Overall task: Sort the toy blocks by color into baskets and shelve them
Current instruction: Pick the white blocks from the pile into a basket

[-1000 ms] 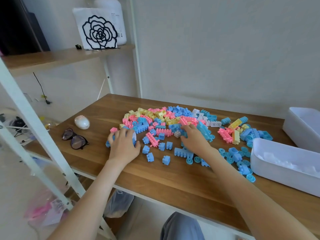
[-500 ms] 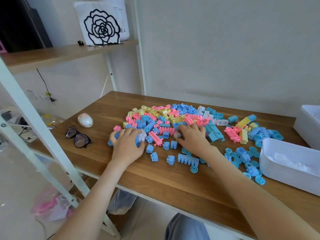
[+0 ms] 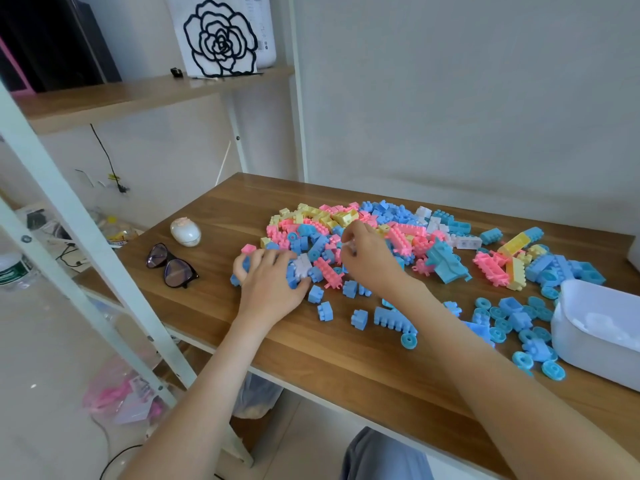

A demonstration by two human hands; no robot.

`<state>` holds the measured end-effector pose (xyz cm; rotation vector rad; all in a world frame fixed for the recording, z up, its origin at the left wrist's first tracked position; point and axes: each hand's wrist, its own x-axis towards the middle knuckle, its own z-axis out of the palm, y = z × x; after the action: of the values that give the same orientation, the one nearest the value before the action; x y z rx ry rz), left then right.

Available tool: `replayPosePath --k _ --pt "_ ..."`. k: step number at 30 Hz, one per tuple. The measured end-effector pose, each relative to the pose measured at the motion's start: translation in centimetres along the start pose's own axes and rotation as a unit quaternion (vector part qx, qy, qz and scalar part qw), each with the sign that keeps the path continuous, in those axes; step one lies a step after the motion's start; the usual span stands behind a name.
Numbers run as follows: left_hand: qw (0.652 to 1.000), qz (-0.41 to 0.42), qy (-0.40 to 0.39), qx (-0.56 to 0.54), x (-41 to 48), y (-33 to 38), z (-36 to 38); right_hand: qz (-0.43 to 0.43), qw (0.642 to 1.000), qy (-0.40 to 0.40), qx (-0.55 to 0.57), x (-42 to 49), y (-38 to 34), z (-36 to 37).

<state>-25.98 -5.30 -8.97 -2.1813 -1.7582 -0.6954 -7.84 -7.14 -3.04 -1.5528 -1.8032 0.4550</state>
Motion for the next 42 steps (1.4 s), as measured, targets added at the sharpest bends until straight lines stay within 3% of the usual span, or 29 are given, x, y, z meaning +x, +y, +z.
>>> replayPosePath --k 3,8,15,26,33,39,42 --pt "0.999 0.026 0.011 -0.021 0.0 -0.2 0.0 -0.018 0.998 -0.062 0.006 0.6 -1.3 1.7" --pt "0.998 0.051 0.022 -0.031 -0.1 -0.1 -0.1 -0.057 0.970 -0.180 -0.151 2.0 -1.1 4.6" --pt "1.000 -0.002 0.029 0.001 -0.3 -0.1 0.1 -0.089 0.953 -0.162 -0.242 2.5 -0.2 4.8" --pt "0.997 -0.001 0.072 -0.015 -0.3 0.0 0.0 -0.040 0.951 -0.204 -0.231 1.5 -0.3 2.7" --pt "0.998 -0.007 0.053 0.012 -0.5 0.1 -0.1 -0.045 0.941 -0.215 -0.259 1.2 -0.8 2.7" --pt "0.995 -0.028 0.098 -0.013 -0.6 0.1 -0.4 -0.073 0.951 -0.209 -0.217 2.1 -1.5 3.6" --pt "0.997 -0.029 0.072 -0.007 -0.6 0.0 -0.2 -0.078 0.938 -0.224 -0.253 2.2 -1.5 3.9"
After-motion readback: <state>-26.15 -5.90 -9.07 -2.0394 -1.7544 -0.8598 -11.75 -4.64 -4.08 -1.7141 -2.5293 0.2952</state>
